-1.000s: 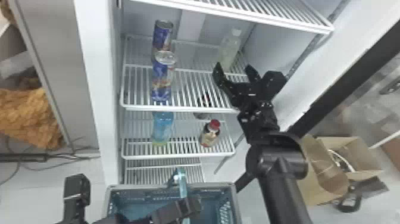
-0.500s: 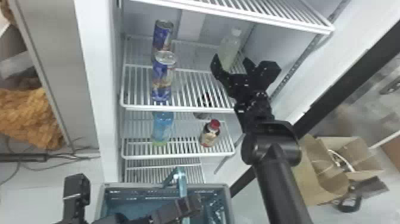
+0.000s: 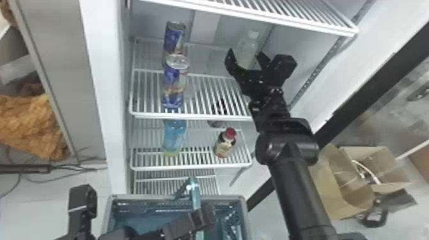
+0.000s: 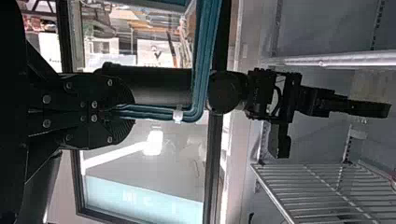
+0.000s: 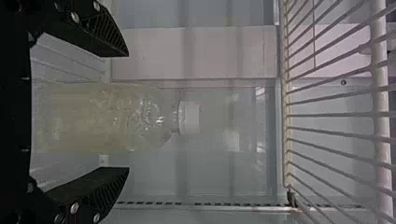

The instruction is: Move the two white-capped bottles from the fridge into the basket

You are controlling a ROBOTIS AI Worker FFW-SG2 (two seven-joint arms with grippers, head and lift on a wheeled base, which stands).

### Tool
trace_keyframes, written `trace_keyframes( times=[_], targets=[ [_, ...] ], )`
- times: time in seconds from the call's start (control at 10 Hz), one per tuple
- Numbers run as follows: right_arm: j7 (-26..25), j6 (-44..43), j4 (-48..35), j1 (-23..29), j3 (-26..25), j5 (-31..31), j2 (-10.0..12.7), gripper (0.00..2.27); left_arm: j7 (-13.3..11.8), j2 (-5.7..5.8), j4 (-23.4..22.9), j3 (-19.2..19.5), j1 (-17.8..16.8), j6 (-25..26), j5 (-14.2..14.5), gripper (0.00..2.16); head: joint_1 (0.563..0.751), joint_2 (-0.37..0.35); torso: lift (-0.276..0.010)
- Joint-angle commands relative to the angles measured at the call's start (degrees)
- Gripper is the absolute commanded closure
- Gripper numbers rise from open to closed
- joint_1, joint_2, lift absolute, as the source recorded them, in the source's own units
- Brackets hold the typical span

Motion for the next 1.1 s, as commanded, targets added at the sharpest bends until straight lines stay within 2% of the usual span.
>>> trace_keyframes(
  times=[0.0,0.1,0.2,0.3,0.7,1.0],
  targets=[
    [-0.2,0.2,1.5,-1.4,0.6,0.7,0.0,0.47,0.0,0.03,0.4,-0.2,-0.2,0.0,0.2,1.19,0.695,-0.35,0.0],
    [-0.8,0.3,1.6,-1.4,0.7,1.2,0.0,0.67,0.0,0.03,0.5,-0.2,-0.3,0.0,0.2,1.19,0.695,-0.35,0.0],
    [-1.1,0.9,1.6,-1.5,0.7,1.2,0.0,0.72,0.0,0.03,0.5,-0.2,-0.3,0.0,0.4,1.19,0.695,-0.35,0.0],
    [-1.5,0.7,1.6,-1.4,0.7,1.2,-0.1,0.89,0.0,0.03,0.7,-0.2,-0.3,0.0,0.5,1.19,0.695,-0.35,0.0],
    [-1.7,-0.1,0.0,-0.7,0.8,1.1,-0.4,0.93,0.0,0.2,0.8,-0.3,-0.3,-0.1,0.6,1.19,0.695,-0.35,0.0],
    [-1.9,-0.4,-5.0,1.9,0.6,1.1,-0.6,0.93,0.0,0.2,0.9,-0.3,-0.3,-0.1,0.8,1.19,0.695,-0.35,0.0]
  ],
)
